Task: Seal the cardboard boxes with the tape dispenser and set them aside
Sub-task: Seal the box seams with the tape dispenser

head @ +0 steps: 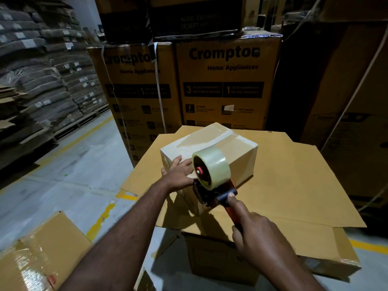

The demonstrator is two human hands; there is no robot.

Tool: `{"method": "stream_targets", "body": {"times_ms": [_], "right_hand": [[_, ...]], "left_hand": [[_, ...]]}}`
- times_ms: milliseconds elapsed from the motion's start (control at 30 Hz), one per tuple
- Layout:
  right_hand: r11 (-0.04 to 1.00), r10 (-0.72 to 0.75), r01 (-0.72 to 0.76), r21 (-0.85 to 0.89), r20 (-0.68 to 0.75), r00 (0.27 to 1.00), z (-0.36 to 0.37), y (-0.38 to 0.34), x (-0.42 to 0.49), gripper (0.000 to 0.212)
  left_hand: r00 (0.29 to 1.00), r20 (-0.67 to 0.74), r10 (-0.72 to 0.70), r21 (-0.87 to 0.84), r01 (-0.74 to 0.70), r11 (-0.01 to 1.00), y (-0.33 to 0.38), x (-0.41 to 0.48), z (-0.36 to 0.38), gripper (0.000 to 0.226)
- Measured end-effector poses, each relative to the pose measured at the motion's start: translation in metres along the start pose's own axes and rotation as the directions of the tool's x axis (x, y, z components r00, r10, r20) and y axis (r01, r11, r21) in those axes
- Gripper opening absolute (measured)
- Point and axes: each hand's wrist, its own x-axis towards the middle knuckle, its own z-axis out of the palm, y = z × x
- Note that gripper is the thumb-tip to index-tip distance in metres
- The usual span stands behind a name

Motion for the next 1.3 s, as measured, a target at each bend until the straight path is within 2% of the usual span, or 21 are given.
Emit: {"method": "stream_targets", "body": {"times_ms": [133, 267, 533, 800, 900, 967, 1067, 1100, 1200, 1300], "right_hand": [[1.000, 0.002, -0.002, 0.003, 0.016, 1.000, 0.004, 0.009, -0.005, 0.079], [1.000, -0.005, 0.004, 0.012, 0.032, 0.999, 0.005, 0.015, -0.012, 0.077], [0.999, -0.005, 0.003, 0.036, 0.036, 0.999, 0.013, 0.023, -0.018, 0.078], [0.999, 0.012, -0.013, 0.046, 0.025, 1.000, 0.019, 0.027, -0.021, 0.078], [0.999, 0.022, -0.022, 0.025, 0.013, 1.000, 0.026, 0.025, -0.012, 0.077], [0.999, 0.030, -0.030, 0.033, 0.004, 1.000, 0.028, 0.025, -0.009, 0.076], [0.998, 0.032, -0.032, 0.048, 0.002, 0.999, 0.030, 0.026, -0.007, 0.077], [0.998, 0.032, -0.032, 0.047, 0.004, 0.999, 0.030, 0.025, -0.005, 0.077], [0.999, 0.031, -0.031, 0.024, 0.016, 0.999, 0.029, 0.024, -0.001, 0.078], [0.999, 0.023, -0.022, -0.027, 0.040, 0.999, 0.029, 0.017, 0.000, 0.078]], "left_hand": [[0.999, 0.036, 0.012, 0.068, -0.015, 0.998, -0.004, 0.003, 0.002, 0.081], [0.995, 0.095, 0.004, 0.125, -0.016, 0.992, 0.000, -0.002, -0.004, 0.094], [0.995, 0.096, -0.002, 0.151, -0.013, 0.988, 0.000, -0.001, -0.003, 0.083], [0.998, 0.068, 0.002, 0.082, -0.008, 0.997, 0.004, -0.005, -0.001, 0.105], [1.000, -0.006, 0.019, 0.002, -0.019, 1.000, 0.008, -0.014, 0.006, 0.088], [0.997, -0.070, 0.016, -0.116, -0.024, 0.993, 0.011, -0.024, 0.014, 0.074], [0.999, -0.042, 0.015, -0.325, -0.027, 0.945, 0.018, -0.039, 0.019, 0.051], [0.999, -0.009, 0.032, -0.344, -0.033, 0.938, 0.019, -0.042, 0.018, 0.048], [0.999, 0.040, 0.034, -0.301, -0.020, 0.953, 0.015, -0.046, 0.021, 0.068], [0.999, -0.038, -0.001, -0.258, -0.009, 0.966, 0.007, -0.050, 0.036, 0.054]]}}
